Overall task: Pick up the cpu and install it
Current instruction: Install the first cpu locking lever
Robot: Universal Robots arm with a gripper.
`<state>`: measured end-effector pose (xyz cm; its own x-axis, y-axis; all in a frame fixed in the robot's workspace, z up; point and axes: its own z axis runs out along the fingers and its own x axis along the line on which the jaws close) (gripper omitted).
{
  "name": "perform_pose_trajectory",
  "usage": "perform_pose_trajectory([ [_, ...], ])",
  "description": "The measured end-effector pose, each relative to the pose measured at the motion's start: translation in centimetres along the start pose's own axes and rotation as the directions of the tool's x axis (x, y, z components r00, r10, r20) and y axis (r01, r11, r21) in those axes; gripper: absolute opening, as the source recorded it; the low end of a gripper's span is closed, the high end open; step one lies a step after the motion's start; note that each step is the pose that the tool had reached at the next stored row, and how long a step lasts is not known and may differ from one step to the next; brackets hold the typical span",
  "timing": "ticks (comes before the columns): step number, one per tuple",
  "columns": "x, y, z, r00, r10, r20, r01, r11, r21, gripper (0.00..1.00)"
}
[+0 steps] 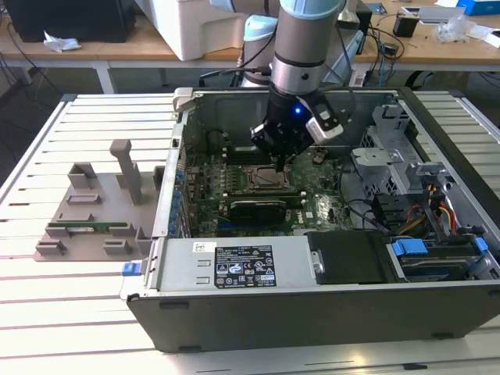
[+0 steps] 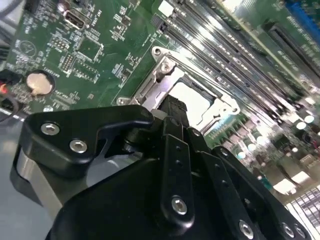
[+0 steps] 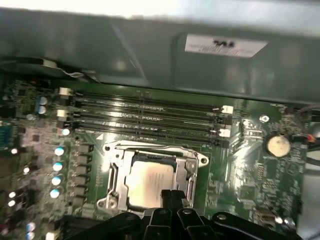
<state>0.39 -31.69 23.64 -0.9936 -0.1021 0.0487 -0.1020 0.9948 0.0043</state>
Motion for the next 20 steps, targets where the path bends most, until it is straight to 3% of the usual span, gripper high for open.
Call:
perform_pose_trajectory([
  [4,0.08,0.01,-1.67,1.0000,0.000,0.0001,0.000,1.0000,0.0049,0.11],
  [7,0.17,0.05,-3.65,1.0000,0.001,-0.0006,-0.001,0.9999,0.0118,0.11],
  [10,0.23,0.06,-4.78,1.0000,0.001,-0.0006,-0.001,0.9999,0.0126,0.11],
  [20,0.24,0.06,-4.92,1.0000,0.001,-0.0006,-0.001,0.9999,0.0126,0.11],
])
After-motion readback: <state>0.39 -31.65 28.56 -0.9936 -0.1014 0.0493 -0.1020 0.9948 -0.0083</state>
